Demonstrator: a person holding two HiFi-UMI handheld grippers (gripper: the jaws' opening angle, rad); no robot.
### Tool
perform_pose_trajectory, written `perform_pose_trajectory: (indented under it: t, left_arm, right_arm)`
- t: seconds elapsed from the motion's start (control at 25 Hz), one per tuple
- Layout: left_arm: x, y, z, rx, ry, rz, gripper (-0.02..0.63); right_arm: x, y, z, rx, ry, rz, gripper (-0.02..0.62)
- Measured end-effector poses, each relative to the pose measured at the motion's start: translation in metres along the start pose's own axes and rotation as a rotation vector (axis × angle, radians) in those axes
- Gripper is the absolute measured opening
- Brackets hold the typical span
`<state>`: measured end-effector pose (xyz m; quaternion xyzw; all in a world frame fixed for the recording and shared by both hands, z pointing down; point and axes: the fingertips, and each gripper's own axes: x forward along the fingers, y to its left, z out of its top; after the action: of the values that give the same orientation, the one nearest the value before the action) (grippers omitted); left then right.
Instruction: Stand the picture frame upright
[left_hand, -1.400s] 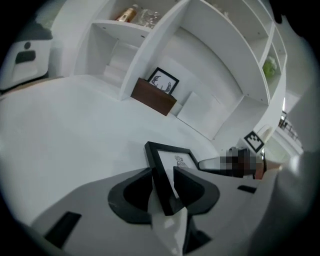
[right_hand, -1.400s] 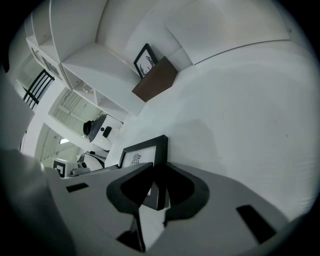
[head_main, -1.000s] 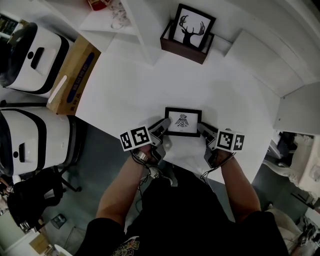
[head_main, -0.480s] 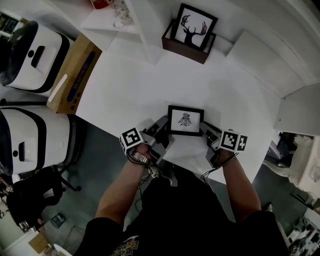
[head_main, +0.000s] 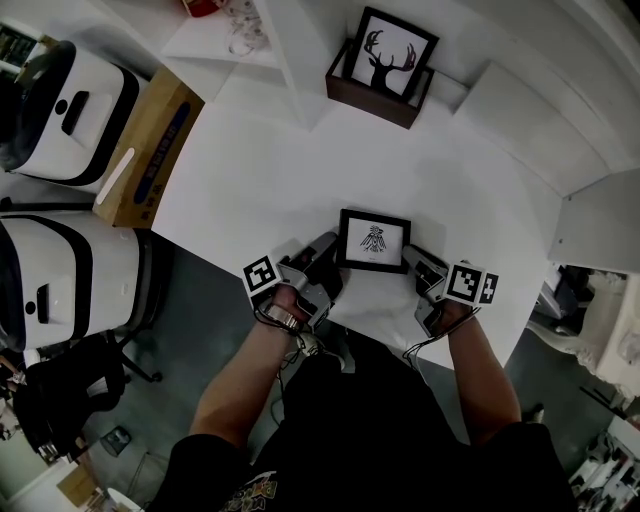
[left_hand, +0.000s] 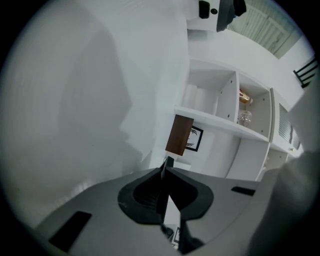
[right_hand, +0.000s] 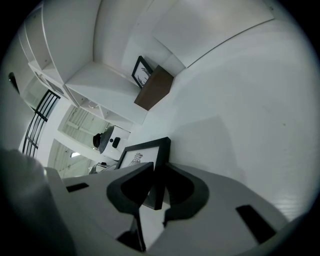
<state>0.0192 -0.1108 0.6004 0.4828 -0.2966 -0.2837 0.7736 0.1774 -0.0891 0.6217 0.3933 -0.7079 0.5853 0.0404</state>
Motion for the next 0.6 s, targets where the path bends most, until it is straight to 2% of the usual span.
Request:
perform_pose_trajectory:
  t: [0.12, 0.24, 0.28, 0.36, 0.4, 0.44, 0.52, 0.6]
  left_arm:
    - [0.000, -0.004, 0.003, -0.023, -0.033, -0.035, 0.017]
    - [-0.001, -0.005, 0.005, 0.039, -0.046, -0.048, 0.030]
    - [0.000, -0.008, 0.004, 0.062, -0.037, -0.059, 0.069]
    - [0.001, -0.014, 0.002, 0.094, -0.011, -0.089, 0.204]
    - [0.002, -0.017, 0.000, 0.112, 0.008, -0.100, 0.239]
    - [0.003, -0.020, -0.002, 0.129, 0.025, -0.111, 0.241]
    - [0.004, -0.023, -0.005, 0.143, 0.049, -0.126, 0.315]
    - [0.005, -0.023, -0.010, 0.127, 0.083, -0.126, 0.316]
  right_arm:
    - [0.001, 0.000, 0.000, 0.003, 0.003, -0.003, 0.063]
    - [0.001, -0.001, 0.000, 0.013, 0.005, -0.003, 0.063]
    - [0.001, -0.002, 0.000, 0.016, 0.005, -0.003, 0.063]
    - [0.000, -0.003, 0.001, 0.024, 0.005, -0.001, 0.063]
    - [0.000, -0.003, 0.002, 0.028, 0.004, -0.001, 0.063]
    - [0.000, -0.003, 0.002, 0.034, 0.004, -0.001, 0.063]
    - [0.000, -0.004, 0.002, 0.049, 0.001, 0.002, 0.061]
    - [-0.001, -0.005, 0.003, 0.068, -0.002, 0.011, 0.060]
